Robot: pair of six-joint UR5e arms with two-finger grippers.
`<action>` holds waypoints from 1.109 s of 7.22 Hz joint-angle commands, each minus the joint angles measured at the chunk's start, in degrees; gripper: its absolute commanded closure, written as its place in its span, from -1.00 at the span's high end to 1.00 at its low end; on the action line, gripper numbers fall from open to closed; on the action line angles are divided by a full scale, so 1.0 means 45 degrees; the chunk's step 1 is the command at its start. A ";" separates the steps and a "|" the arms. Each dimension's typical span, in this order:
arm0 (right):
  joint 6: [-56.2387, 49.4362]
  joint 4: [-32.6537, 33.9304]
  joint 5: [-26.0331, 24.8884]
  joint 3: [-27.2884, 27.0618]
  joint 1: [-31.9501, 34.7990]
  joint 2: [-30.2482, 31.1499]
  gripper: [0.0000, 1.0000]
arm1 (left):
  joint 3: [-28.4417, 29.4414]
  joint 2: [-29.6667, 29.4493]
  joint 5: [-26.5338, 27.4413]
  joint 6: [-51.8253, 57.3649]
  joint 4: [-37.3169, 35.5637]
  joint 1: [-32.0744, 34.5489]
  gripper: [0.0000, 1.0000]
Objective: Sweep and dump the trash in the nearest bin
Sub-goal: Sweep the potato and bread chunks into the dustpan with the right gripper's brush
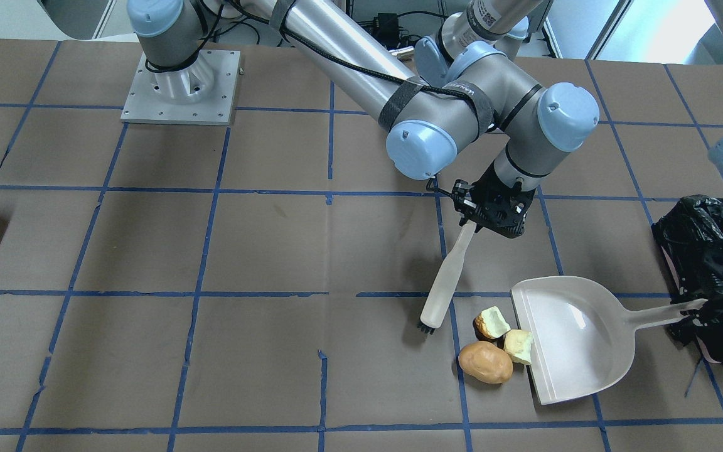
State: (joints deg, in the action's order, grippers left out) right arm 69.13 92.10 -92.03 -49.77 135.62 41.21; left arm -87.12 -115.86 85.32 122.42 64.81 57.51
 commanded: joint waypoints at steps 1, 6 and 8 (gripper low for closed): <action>-0.0613 0.0139 -0.0017 0.0801 -0.0020 -0.0735 -0.99 | -0.0034 -0.0035 -0.0015 -0.0017 -0.0007 -0.0045 -0.84; -0.1395 0.0315 -0.0328 0.1177 -0.0234 -0.1091 -0.98 | -0.0034 -0.0055 -0.0015 -0.0037 -0.0007 -0.0045 -0.84; -0.2214 0.0683 -0.0446 0.1177 -0.0293 -0.1110 -0.98 | -0.0073 -0.0035 -0.0015 -0.0095 -0.0007 0.0013 -0.83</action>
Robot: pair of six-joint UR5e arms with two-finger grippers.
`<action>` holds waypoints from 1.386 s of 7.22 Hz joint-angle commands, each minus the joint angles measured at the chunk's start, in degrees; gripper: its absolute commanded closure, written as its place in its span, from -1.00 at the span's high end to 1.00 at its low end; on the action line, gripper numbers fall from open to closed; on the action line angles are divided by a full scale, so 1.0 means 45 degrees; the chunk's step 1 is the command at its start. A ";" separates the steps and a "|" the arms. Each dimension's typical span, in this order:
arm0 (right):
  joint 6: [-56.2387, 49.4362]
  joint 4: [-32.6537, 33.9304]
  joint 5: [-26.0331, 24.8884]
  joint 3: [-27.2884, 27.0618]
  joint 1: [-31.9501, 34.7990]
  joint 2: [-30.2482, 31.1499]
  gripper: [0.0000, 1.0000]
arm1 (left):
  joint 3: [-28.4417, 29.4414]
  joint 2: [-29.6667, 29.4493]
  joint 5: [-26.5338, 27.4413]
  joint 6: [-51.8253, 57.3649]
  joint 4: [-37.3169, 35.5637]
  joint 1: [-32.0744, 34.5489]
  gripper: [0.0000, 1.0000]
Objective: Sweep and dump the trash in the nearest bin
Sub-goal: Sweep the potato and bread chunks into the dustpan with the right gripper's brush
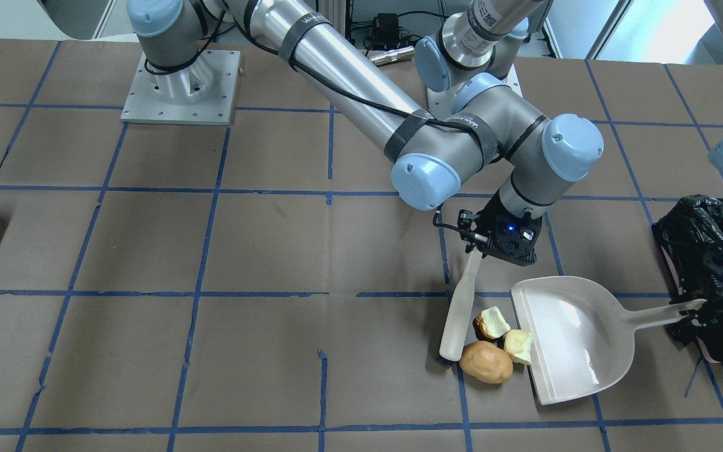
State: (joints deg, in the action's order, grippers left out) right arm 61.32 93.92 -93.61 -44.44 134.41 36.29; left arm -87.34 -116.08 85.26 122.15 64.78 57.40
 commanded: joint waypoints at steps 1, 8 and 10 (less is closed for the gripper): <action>-0.0965 0.0978 -0.0095 -0.0006 -0.0063 -0.0094 -0.98 | -0.0102 0.0014 0.0000 -0.0035 0.0000 0.0094 -0.83; -1.3446 0.2586 0.0004 -0.0143 -0.0005 -0.0134 -0.96 | -0.0123 0.0014 0.0000 -0.0035 -0.0019 0.0095 -0.83; -1.5223 0.3672 0.0022 -0.0201 -0.0142 -0.0094 -0.96 | -0.0123 0.0034 0.0000 -0.0035 -0.0019 0.0095 -0.83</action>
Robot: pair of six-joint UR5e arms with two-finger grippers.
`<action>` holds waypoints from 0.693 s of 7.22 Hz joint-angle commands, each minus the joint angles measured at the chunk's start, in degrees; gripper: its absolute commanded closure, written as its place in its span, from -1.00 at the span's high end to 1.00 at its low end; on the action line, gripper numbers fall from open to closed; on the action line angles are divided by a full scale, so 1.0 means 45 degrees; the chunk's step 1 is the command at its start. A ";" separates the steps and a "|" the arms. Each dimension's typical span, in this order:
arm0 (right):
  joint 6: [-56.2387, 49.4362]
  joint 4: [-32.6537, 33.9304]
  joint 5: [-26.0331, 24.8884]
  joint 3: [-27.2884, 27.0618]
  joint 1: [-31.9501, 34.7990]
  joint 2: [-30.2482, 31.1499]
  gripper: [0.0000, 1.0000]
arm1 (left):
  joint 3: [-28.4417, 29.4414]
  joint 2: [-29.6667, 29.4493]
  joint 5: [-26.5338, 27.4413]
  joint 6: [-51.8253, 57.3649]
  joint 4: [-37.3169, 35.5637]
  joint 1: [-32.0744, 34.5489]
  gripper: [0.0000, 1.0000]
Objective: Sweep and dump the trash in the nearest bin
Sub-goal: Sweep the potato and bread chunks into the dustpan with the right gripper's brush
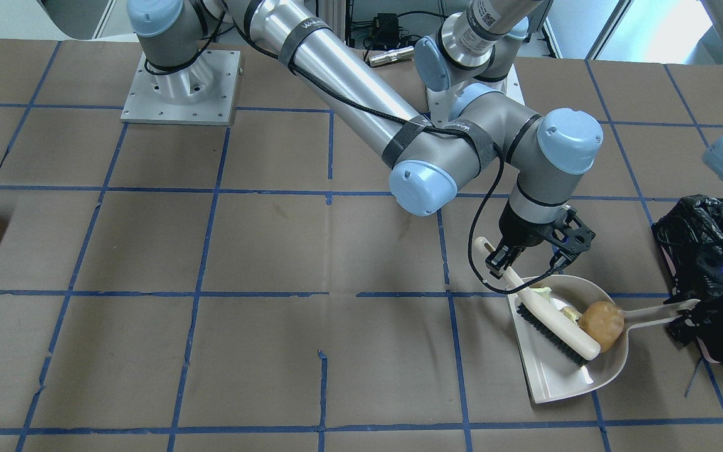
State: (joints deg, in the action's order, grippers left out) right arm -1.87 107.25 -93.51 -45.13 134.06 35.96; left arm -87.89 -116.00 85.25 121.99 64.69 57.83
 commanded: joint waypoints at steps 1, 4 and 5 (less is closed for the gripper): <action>-0.1457 0.0698 -0.0001 -0.0088 -0.0124 0.0075 -0.96 | 0.0020 0.0016 0.0000 0.0000 0.0000 0.0000 -0.83; -0.0200 0.0659 0.0135 -0.0749 -0.0843 0.1009 -0.95 | -0.0038 0.0016 -0.0078 -0.0019 -0.0020 0.0000 -0.82; 0.0641 0.0543 0.0174 -0.1120 -0.1060 0.1593 -0.95 | -0.0077 0.0036 -0.0523 -0.0038 0.0000 -0.0019 -0.82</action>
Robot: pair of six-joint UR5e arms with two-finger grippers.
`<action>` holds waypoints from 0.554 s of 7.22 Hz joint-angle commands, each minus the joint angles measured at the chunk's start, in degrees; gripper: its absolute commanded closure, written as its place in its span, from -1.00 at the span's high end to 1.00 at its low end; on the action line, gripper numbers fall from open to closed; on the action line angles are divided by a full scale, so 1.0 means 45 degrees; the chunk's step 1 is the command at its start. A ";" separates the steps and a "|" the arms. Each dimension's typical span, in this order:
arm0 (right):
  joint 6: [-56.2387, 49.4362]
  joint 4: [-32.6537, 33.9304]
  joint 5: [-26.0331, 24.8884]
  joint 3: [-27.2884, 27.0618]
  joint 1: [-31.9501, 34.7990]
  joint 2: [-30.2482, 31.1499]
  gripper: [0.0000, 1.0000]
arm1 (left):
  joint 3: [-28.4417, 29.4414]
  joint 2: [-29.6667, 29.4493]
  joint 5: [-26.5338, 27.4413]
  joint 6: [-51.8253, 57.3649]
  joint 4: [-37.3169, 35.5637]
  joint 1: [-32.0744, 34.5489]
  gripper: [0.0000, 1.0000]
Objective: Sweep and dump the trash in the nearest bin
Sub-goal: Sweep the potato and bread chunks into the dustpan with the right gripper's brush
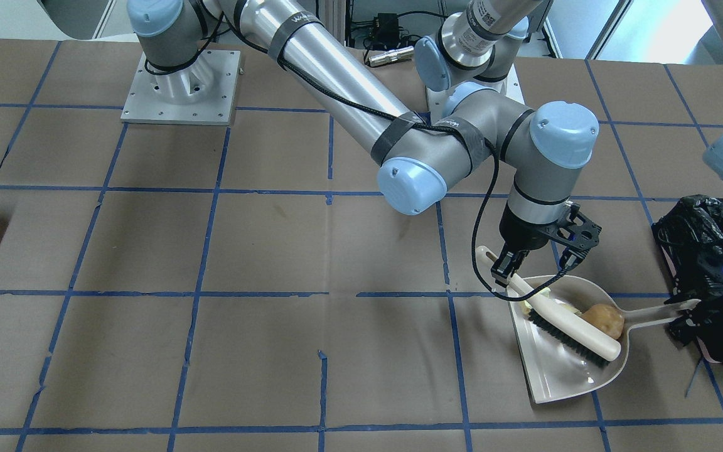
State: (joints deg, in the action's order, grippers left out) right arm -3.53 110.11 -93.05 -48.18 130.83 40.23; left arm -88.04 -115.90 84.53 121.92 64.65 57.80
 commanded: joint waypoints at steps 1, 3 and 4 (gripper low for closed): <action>0.1638 -0.0771 0.0439 -0.1083 -0.0999 0.1248 -0.95 | -0.0142 0.0033 -0.0424 -0.0101 0.0008 -0.0013 -0.82; 0.2534 -0.0973 0.0423 -0.3498 -0.1940 0.2964 -0.96 | -0.0726 0.0227 -0.1437 -0.0355 0.0047 -0.0227 -0.82; 0.4669 -0.0896 0.0423 -0.5058 -0.2176 0.3862 -0.97 | -0.0768 0.0305 -0.1479 -0.0530 0.0047 -0.0247 -0.83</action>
State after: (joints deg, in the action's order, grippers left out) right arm 8.65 106.11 -91.16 -62.79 122.88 52.47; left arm -90.70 -114.98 78.89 120.35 64.86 56.99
